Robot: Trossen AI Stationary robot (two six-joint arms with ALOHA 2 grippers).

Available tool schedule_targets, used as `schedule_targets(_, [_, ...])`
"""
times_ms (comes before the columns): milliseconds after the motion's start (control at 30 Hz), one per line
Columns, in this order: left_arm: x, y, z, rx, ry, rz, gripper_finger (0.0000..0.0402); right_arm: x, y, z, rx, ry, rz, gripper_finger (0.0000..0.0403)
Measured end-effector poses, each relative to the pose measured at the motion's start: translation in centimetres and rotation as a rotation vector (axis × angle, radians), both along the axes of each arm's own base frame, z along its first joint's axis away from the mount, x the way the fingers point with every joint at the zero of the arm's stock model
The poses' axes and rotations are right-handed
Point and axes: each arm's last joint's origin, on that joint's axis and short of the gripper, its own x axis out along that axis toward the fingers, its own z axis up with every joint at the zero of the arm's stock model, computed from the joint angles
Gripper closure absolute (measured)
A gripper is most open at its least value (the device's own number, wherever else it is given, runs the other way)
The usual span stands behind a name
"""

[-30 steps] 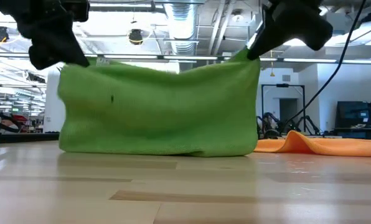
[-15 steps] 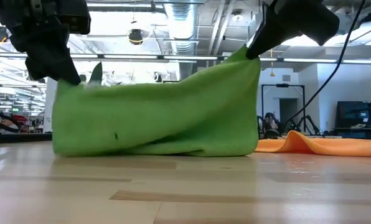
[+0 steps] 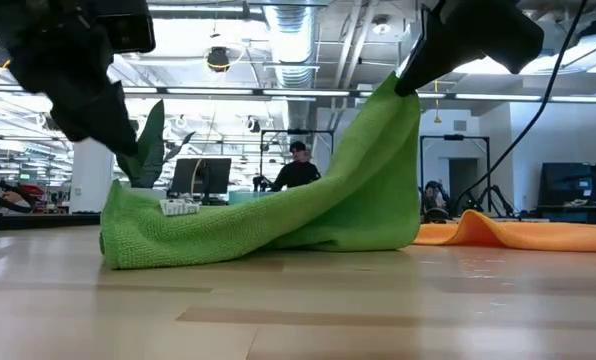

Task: Roll microfiber towels into tight, uniform cylinder then place into a basket
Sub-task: Fold the green towel

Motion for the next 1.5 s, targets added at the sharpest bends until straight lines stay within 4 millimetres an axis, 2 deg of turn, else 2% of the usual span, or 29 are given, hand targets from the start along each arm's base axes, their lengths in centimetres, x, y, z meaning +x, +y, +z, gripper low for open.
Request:
schedule_targets(167, [2.0,-2.0,-2.0,0.017,-0.086,-0.086,0.0297,0.1,-0.1,0.0,0.019,0.006,-0.005,0.0400])
schedule_targets(367, [4.5,-3.3,-3.7,0.093,-0.050,-0.107,0.0297,0.2,-0.2,-0.1,0.021,0.009,-0.007,0.0400])
schedule_targets(467, [5.6,-3.7,-3.9,0.128,0.008,-0.106,0.0297,0.1,-0.2,-0.1,0.022,0.010,-0.007,0.0400])
schedule_targets(600, [6.4,-4.2,-3.0,0.192,0.105,-0.121,0.0297,0.1,-0.2,-0.1,0.023,0.011,-0.007,0.0400])
schedule_targets(867, [7.0,-4.9,-0.2,0.278,0.155,-0.102,0.0297,0.2,-0.2,-0.1,0.029,0.011,-0.006,0.0400])
schedule_targets(1167, [6.1,-4.3,-1.6,0.242,0.204,-0.030,0.0297,0.2,-0.1,-0.1,0.043,0.018,-0.004,0.0400])
schedule_targets(1500, [5.9,-4.3,-2.8,0.157,0.186,-0.059,0.0297,0.2,-0.2,-0.1,0.043,0.019,-0.004,0.0400])
